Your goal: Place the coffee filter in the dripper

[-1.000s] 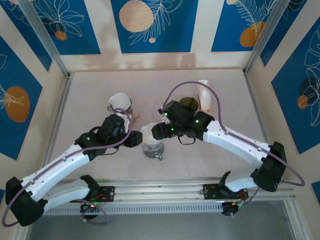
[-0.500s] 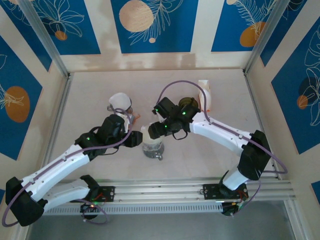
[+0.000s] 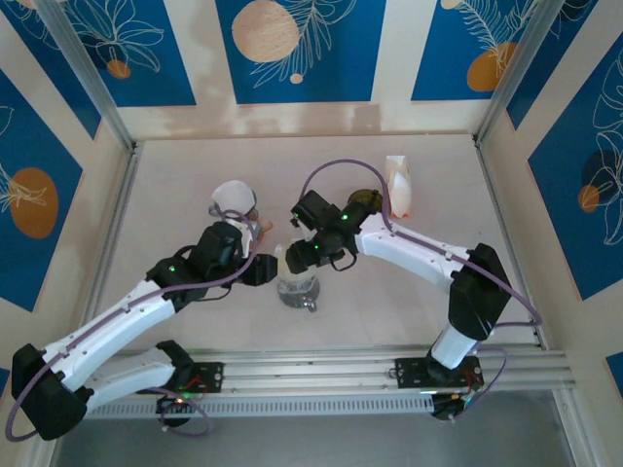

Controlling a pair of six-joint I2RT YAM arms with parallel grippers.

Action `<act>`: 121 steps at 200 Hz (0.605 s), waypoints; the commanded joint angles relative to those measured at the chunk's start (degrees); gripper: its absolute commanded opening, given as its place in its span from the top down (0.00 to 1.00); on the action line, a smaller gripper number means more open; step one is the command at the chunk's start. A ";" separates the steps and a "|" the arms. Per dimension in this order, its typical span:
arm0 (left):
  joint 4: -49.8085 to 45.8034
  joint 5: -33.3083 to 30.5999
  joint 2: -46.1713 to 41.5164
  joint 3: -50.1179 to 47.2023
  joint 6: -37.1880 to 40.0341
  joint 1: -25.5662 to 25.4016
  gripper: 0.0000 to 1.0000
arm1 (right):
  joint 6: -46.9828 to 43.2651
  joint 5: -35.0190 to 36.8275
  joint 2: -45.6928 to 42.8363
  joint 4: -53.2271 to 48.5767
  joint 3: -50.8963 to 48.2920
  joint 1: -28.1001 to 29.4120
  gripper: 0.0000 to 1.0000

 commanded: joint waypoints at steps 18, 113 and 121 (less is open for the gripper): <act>0.08 1.13 0.42 -0.62 0.58 0.78 0.49 | -0.72 0.63 2.03 -0.87 1.41 0.69 0.31; 0.52 1.36 -0.10 -0.71 -0.03 0.94 0.44 | -0.16 2.87 4.20 1.21 -0.69 1.65 0.31; 0.60 1.10 -0.36 -0.71 -0.15 1.07 0.42 | -0.14 3.04 4.23 1.20 -0.79 1.68 0.31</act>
